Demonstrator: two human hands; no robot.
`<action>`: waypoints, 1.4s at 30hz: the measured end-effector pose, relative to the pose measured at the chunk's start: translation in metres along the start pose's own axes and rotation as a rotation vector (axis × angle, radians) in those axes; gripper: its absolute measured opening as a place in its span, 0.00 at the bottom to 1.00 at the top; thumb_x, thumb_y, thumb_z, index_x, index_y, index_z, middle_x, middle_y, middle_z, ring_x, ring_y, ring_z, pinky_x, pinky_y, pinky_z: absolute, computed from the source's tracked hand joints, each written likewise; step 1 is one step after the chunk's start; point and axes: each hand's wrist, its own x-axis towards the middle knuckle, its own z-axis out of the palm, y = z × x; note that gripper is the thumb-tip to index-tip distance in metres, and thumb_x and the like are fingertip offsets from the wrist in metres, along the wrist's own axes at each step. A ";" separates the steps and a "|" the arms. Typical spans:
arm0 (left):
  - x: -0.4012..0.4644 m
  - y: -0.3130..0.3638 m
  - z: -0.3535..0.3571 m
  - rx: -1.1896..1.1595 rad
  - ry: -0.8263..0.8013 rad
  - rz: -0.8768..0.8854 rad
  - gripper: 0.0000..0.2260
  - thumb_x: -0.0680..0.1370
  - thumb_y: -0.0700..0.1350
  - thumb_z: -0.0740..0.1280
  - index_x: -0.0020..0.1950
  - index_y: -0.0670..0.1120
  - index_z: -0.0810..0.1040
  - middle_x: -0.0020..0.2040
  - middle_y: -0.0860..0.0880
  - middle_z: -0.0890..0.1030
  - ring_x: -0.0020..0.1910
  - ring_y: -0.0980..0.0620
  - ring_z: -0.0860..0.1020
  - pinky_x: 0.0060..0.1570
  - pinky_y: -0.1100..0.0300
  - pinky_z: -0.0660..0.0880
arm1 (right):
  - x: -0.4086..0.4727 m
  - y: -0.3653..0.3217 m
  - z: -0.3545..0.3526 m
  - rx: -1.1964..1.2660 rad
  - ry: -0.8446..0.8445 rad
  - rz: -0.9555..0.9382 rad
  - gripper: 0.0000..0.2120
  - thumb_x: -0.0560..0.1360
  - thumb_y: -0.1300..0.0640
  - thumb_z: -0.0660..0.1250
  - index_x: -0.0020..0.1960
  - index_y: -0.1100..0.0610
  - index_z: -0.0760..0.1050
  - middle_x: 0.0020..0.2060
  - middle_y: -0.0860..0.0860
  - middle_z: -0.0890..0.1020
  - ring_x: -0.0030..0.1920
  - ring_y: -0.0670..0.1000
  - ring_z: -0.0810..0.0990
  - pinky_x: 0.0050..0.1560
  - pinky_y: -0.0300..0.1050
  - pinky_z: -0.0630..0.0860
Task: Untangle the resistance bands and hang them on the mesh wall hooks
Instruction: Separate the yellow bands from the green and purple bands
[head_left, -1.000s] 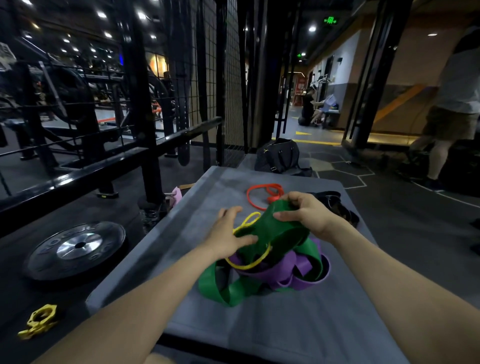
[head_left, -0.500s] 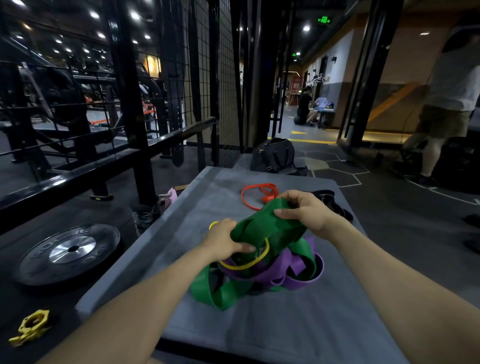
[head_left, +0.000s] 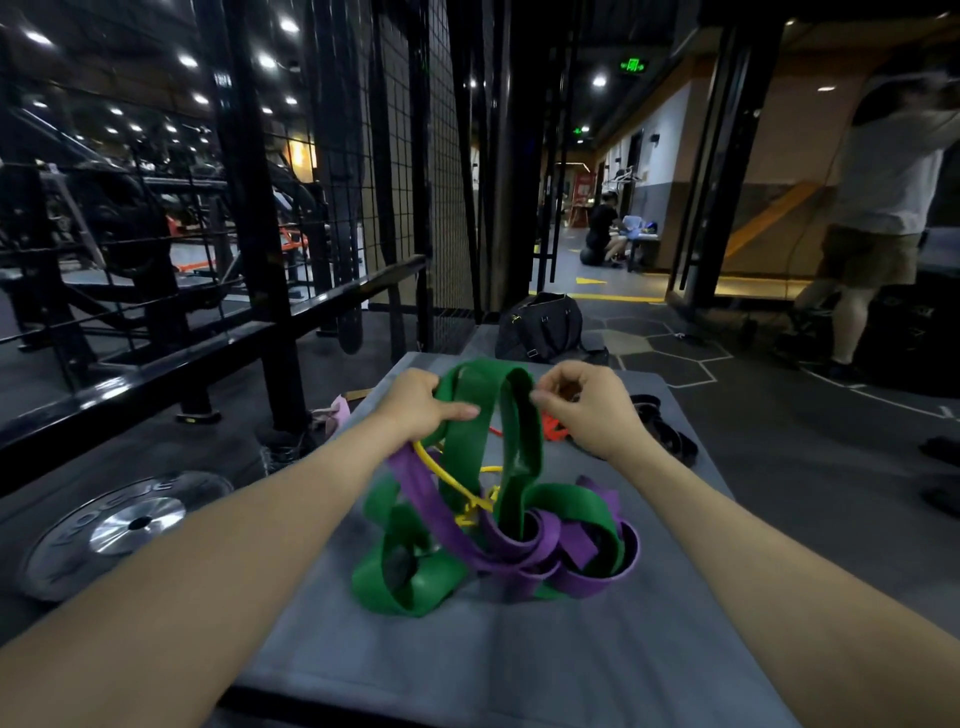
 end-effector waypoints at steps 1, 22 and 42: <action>0.001 0.001 -0.002 0.013 0.014 -0.005 0.21 0.67 0.54 0.75 0.47 0.37 0.79 0.42 0.43 0.81 0.41 0.48 0.78 0.39 0.58 0.72 | -0.003 -0.001 0.002 -0.023 -0.025 -0.012 0.05 0.71 0.60 0.72 0.45 0.58 0.78 0.38 0.52 0.78 0.36 0.47 0.75 0.33 0.26 0.71; -0.029 -0.048 0.031 0.319 -0.177 0.102 0.20 0.70 0.53 0.73 0.57 0.46 0.77 0.54 0.47 0.73 0.56 0.49 0.73 0.60 0.56 0.71 | -0.006 0.028 0.006 -0.682 -0.325 0.007 0.18 0.72 0.68 0.57 0.56 0.55 0.76 0.53 0.55 0.79 0.52 0.60 0.78 0.39 0.45 0.68; -0.039 -0.062 0.067 0.047 -0.006 0.105 0.12 0.70 0.38 0.73 0.53 0.40 0.80 0.50 0.47 0.75 0.47 0.50 0.76 0.45 0.69 0.66 | -0.039 0.032 0.054 -0.592 -0.876 0.130 0.34 0.62 0.46 0.78 0.63 0.54 0.70 0.58 0.50 0.77 0.59 0.53 0.76 0.59 0.43 0.73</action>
